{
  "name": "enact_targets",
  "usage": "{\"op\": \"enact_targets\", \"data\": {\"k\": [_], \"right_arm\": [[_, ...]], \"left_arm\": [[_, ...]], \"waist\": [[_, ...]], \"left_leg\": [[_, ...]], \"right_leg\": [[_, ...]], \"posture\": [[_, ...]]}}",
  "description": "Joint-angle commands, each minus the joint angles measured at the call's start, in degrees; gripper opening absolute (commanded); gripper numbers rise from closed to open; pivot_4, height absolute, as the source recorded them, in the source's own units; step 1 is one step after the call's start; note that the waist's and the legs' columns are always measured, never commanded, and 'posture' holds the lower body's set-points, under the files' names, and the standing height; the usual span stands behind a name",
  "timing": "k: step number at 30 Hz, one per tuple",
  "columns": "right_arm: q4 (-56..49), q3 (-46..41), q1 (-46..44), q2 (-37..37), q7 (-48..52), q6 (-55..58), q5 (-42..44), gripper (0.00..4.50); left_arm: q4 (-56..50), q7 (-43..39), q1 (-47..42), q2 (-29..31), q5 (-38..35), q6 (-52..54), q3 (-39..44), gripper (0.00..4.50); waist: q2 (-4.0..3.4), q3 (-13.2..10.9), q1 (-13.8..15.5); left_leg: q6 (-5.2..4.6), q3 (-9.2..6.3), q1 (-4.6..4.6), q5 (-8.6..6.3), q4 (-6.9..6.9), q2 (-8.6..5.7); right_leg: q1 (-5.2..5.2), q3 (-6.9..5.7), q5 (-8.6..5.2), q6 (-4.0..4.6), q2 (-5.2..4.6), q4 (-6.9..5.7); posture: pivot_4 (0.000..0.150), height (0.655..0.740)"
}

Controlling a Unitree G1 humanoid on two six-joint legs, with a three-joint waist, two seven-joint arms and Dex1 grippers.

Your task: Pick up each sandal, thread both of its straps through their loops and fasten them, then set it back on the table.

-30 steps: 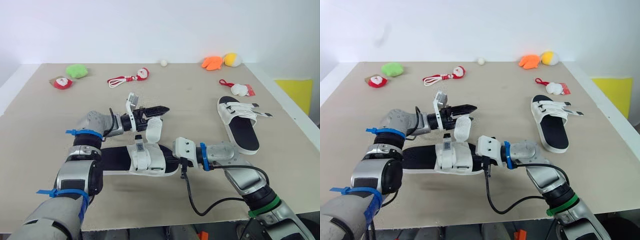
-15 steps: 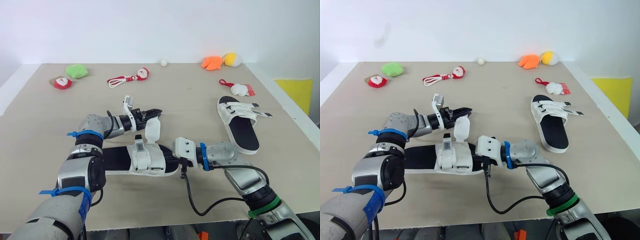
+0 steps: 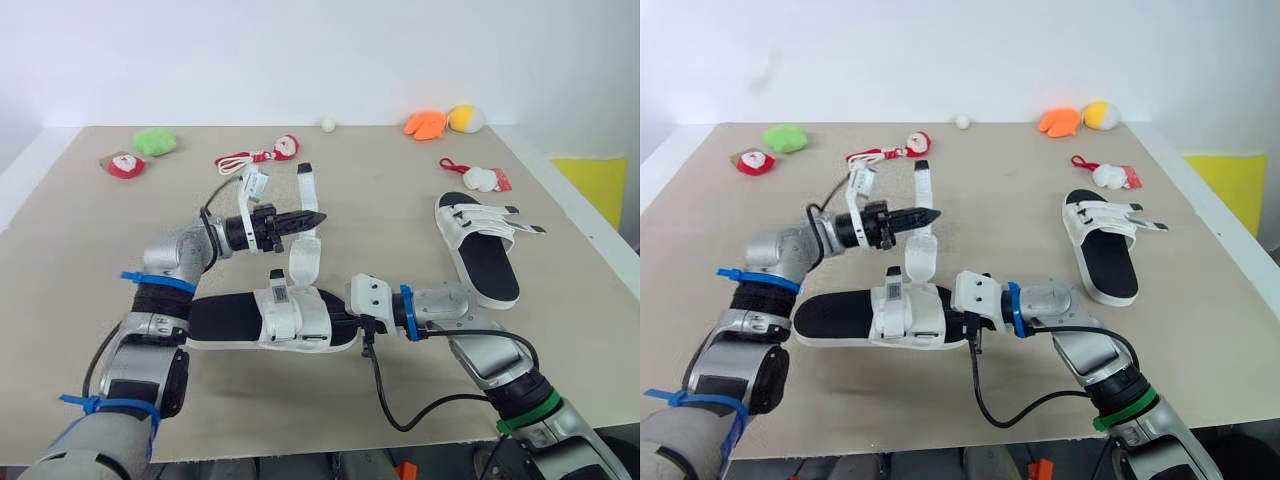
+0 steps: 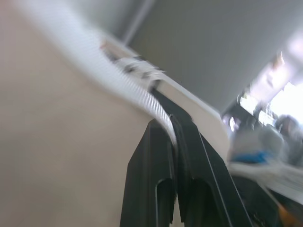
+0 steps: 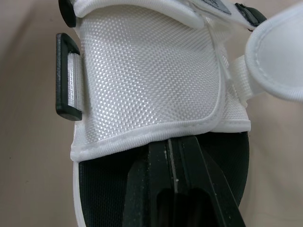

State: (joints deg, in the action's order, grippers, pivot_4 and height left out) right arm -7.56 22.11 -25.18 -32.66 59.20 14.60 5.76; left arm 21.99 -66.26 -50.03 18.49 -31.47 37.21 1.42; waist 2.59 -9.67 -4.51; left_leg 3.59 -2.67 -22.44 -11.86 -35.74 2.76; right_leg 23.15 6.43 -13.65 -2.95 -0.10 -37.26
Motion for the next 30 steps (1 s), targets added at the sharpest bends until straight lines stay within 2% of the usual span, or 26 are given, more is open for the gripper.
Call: {"op": "enact_targets", "data": {"k": [1,4,10,16,22,28,30], "right_arm": [[2.93,1.96,1.98,-1.34,-0.11,2.44,-3.13,0.0],[3.06,1.93,1.92,-1.48,0.04,2.4,-3.12,0.0],[3.5,1.99,1.66,-1.73,0.57,2.13,-3.29,0.0],[3.9,2.17,1.2,-1.86,0.97,1.87,-3.33,0.0],[4.06,2.31,0.85,-1.66,1.22,1.86,-3.31,0.0],[3.89,2.52,0.97,-1.55,1.28,1.88,-3.27,0.0],[3.93,2.62,0.9,-1.47,1.27,1.92,-3.3,0.0]], "left_arm": [[-10.34,-2.76,2.73,1.72,0.07,-5.97,-0.36,0.17],[-15.47,-5.98,8.07,4.48,5.12,-15.52,-4.2,0.17],[-22.08,-8.43,17.17,6.39,16.15,-46.03,-8.91,0.17],[-22.13,-9.85,21.63,9.26,22.91,-69.62,-12.97,0.17],[-16.26,-6.54,20.67,12.02,29.66,-88.89,-15.55,0.17],[-11.57,-0.27,19.3,13.54,35.32,-99.07,-17.49,0.17],[-11.97,1.08,20.17,14.21,33.53,-97.92,-18.38,0.69]], "waist": [[0.0,0.0,-0.05],[-0.06,0.03,-0.06],[-0.05,0.03,0.27],[-0.09,0.06,0.31],[-0.09,0.06,0.35],[-0.1,0.07,0.34],[-0.11,0.07,0.34]], "left_leg": [[-0.01,0.0,-0.01,0.0,-0.02,0.0],[-0.02,0.03,0.01,0.0,0.0,0.0],[-0.03,0.03,-0.03,0.0,-0.04,0.0],[-0.09,0.1,0.0,0.03,-0.05,0.0],[-0.13,0.12,-0.01,0.04,-0.09,0.0],[-0.14,0.12,-0.01,0.05,-0.08,0.0],[-0.15,0.11,-0.01,0.04,-0.08,0.0]], "right_leg": [[0.0,0.01,0.0,0.0,0.0,0.0],[0.0,0.05,-0.01,0.01,0.0,0.01],[-0.01,0.04,-0.03,0.05,-0.03,0.05],[-0.02,0.11,-0.13,0.32,-0.04,0.08],[-0.02,0.13,-0.12,0.32,-0.04,0.08],[-0.03,0.14,-0.1,0.31,-0.04,0.08],[-0.03,0.14,-0.1,0.3,-0.03,0.08]], "posture": [[0.15,0.74],[0.15,0.74],[0.15,0.74],[0.15,0.74],[0.15,0.74],[0.15,0.74],[0.15,0.74]]}}
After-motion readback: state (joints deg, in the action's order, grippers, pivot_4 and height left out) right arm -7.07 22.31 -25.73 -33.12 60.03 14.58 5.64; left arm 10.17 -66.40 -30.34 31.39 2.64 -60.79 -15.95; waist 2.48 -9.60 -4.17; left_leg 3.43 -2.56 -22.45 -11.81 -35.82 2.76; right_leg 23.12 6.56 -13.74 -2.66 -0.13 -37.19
